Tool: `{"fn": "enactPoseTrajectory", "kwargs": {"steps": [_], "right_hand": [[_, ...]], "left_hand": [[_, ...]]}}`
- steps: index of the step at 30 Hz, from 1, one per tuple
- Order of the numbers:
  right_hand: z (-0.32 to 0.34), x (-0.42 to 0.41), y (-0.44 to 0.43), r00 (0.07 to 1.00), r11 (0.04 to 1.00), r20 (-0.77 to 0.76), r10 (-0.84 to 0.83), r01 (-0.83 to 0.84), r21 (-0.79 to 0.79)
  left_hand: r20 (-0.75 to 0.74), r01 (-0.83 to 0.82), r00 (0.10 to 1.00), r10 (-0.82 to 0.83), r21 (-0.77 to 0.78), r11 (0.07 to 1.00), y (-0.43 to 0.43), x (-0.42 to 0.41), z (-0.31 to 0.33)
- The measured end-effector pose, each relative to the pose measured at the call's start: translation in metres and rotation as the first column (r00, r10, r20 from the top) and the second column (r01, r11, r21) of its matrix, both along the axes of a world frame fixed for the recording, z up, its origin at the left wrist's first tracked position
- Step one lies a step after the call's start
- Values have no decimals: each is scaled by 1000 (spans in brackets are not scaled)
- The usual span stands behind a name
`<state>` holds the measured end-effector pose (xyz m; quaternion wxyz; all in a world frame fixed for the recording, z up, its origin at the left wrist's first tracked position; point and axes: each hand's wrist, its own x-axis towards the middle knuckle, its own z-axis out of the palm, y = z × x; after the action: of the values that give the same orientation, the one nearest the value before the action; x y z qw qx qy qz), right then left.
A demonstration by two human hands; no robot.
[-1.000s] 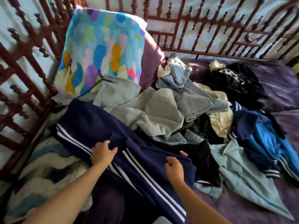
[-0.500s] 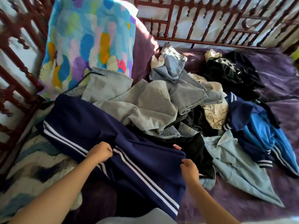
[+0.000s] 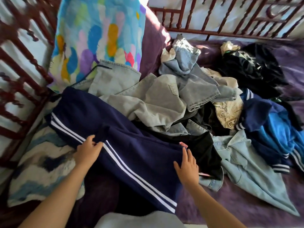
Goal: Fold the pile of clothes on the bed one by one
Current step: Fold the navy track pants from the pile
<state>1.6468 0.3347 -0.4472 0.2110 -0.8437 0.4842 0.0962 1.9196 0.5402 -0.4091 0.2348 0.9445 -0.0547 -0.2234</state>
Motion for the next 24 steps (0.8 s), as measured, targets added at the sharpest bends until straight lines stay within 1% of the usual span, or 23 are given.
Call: {"fn": "enactPoseTrajectory", "kwargs": {"steps": [1, 2, 4, 5, 7, 9, 11, 13, 15, 17, 19, 21, 23, 24], "right_hand": [[0, 3, -3, 997, 997, -28, 78, -79, -24], [0, 7, -7, 986, 988, -67, 154, -154, -9], [2, 12, -15, 949, 963, -167, 268, -264, 48], [3, 12, -19, 926, 952, -223, 305, -300, 56], [4, 13, -27, 890, 941, -320, 326, -337, 22], [7, 13, -31, 873, 942, -376, 310, -336, -5], [8, 14, -33, 874, 952, -395, 281, -306, 0], [6, 14, -33, 883, 960, -393, 257, -280, -1], [6, 15, -30, 896, 967, -379, 231, -255, -14], [8, 17, -27, 914, 971, -347, 212, -236, -30], [14, 25, -23, 933, 972, -292, 210, -232, -42], [22, 38, -15, 951, 966, -212, 225, -246, -78], [35, 60, -1, 966, 958, -65, 250, -257, -125], [41, 72, 6, 961, 951, 14, 276, -271, -148]], "left_hand": [[-10, 48, 999, -47, 91, 995, -5, -1, 0], [-20, 105, 995, -103, 202, 974, -10, -1, 1], [-32, 188, 981, -192, 404, 895, -16, -2, 3], [-45, 215, 975, -219, 463, 860, -17, -2, 4], [-91, 277, 959, -268, 493, 825, -18, 1, 3], [-118, 335, 941, -316, 434, 836, -18, 4, 3], [-89, 370, 928, -363, 347, 862, -20, 4, 7], [-28, 390, 919, -394, 217, 895, -21, 4, 10], [46, 385, 920, -389, 77, 920, -21, 6, 19], [160, 396, 908, -388, -20, 918, -24, 17, 36], [303, 397, 882, -362, -60, 916, -28, 37, 60], [464, 381, 834, -298, -92, 920, -31, 63, 86], [602, 330, 774, -196, -120, 936, -25, 100, 111], [639, 308, 751, -166, -117, 944, -21, 120, 118]]}}
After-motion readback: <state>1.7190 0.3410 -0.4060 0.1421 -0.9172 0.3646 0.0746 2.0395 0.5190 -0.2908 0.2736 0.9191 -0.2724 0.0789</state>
